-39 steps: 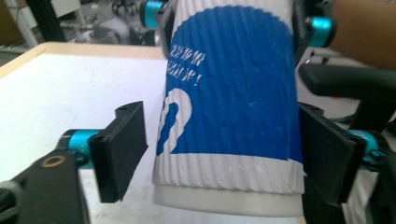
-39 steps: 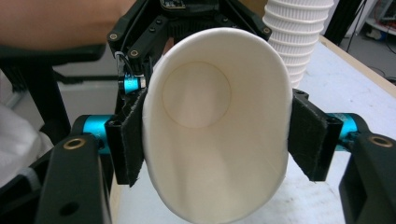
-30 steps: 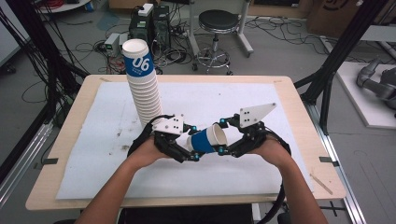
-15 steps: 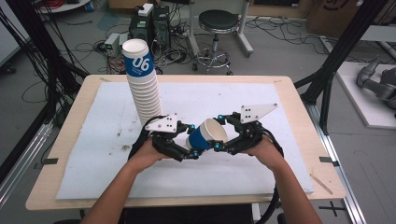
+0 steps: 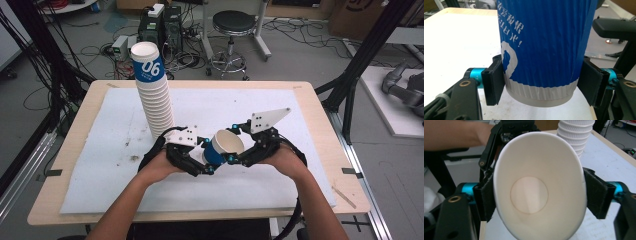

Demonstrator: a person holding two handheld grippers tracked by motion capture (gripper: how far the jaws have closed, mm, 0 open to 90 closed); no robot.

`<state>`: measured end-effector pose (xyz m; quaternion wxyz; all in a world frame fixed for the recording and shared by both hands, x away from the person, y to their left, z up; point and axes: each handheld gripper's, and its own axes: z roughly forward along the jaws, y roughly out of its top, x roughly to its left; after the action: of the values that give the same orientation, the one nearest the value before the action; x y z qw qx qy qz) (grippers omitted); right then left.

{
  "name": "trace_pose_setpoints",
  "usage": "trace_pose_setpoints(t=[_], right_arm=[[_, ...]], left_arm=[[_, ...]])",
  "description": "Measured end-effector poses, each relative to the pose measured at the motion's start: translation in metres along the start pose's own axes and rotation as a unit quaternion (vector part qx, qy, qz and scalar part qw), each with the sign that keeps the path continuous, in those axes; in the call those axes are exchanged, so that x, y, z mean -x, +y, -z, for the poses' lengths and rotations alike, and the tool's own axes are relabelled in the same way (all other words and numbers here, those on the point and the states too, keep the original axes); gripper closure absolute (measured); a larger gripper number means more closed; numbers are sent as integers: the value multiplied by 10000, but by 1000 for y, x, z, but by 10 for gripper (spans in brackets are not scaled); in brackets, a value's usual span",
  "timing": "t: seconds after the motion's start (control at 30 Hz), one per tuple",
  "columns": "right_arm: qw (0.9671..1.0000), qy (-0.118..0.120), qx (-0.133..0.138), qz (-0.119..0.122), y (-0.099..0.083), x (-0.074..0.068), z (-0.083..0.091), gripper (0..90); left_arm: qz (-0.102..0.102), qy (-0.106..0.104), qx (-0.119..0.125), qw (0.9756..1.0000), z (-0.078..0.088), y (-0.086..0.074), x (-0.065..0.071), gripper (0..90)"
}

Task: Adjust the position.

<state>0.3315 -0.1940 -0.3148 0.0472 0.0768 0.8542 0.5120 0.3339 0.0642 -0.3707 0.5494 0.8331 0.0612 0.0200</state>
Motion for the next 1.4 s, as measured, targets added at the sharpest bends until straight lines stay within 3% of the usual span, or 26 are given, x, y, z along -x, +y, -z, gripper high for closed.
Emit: trace_pose_setpoints(t=[0.1, 0.2, 0.3, 0.4, 0.53, 0.67, 0.73, 0.87, 1.03, 1.4], right_arm=[[9985, -88, 413, -335, -1, 2, -1, 172], [9936, -133, 884, -690, -4, 4, -2, 165], [9897, -124, 1154, -835, -5, 4, -5, 166], [9907, -157, 1174, -664, -3, 3, -6, 204], [9943, -181, 957, -441, 0, 3, -6, 233], [9970, -259, 711, -158, 5, 0, -8, 215], [9959, -325, 807, -241, 6, -2, -10, 167], [9901, -398, 1201, -608, 7, -2, -10, 161], [9846, -385, 1534, -750, 4, -1, -10, 161], [9803, -287, 1695, -975, -1, -3, -14, 157]], left_arm=[[191, 5, 357, 9992, 2, -1, -2, 299], [313, -8, 675, 9972, 5, -3, -4, 300], [388, -23, 824, 9958, 5, -6, -4, 300], [387, 24, 804, 9960, 3, -6, -3, 300], [384, 133, 616, 9973, -2, -6, -2, 272], [282, 74, 586, 9979, -3, -6, -2, 303], [321, 86, 706, 9969, -3, -6, -2, 304], [385, 64, 986, 9944, 0, -7, -3, 307], [402, 85, 1237, 9915, 1, -8, -3, 311], [401, 112, 1395, 9893, -1, -10, -2, 312]])
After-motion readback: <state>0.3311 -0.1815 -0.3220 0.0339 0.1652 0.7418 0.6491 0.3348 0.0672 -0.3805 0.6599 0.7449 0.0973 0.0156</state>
